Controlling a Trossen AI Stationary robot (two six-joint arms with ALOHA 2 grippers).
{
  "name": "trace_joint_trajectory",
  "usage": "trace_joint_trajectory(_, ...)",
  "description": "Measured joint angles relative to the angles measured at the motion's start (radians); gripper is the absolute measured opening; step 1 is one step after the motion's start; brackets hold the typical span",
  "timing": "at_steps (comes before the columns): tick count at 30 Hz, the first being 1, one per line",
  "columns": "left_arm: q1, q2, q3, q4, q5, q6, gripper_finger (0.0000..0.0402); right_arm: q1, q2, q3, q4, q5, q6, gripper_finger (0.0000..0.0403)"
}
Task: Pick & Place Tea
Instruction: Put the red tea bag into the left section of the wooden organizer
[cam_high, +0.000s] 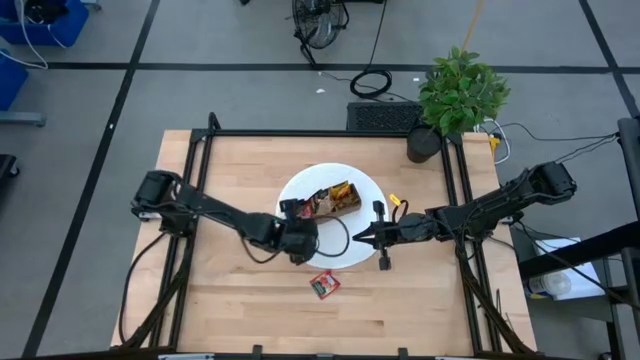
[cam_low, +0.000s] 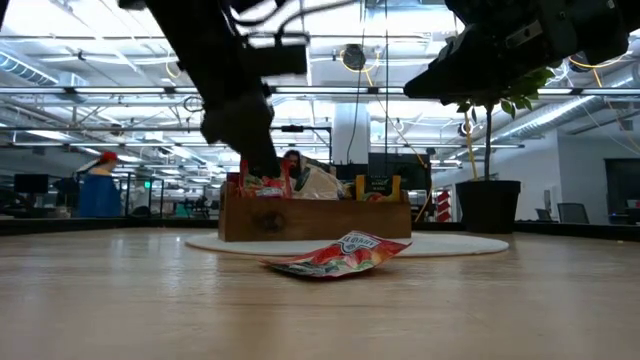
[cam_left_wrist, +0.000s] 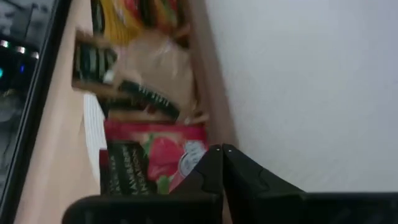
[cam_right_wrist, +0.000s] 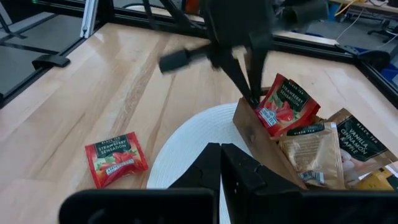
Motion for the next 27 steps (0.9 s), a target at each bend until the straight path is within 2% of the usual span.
trace_joint_trajectory(5, 0.044, 0.067, 0.016, -0.021, 0.006, 0.006, 0.0004, 0.000, 0.000, 0.000, 0.000, 0.000, 0.003, 0.0001)
trace_joint_trajectory(20, 0.087, 0.069, 0.003, -0.041, 0.099, -0.084, 0.0004, 0.000, 0.000, 0.000, -0.008, -0.002, 0.007, 0.0001)
trace_joint_trajectory(27, 0.085, 0.058, 0.002, -0.047, 0.100, -0.104, 0.0029, 0.000, 0.000, 0.000, -0.009, -0.002, 0.007, 0.0001)
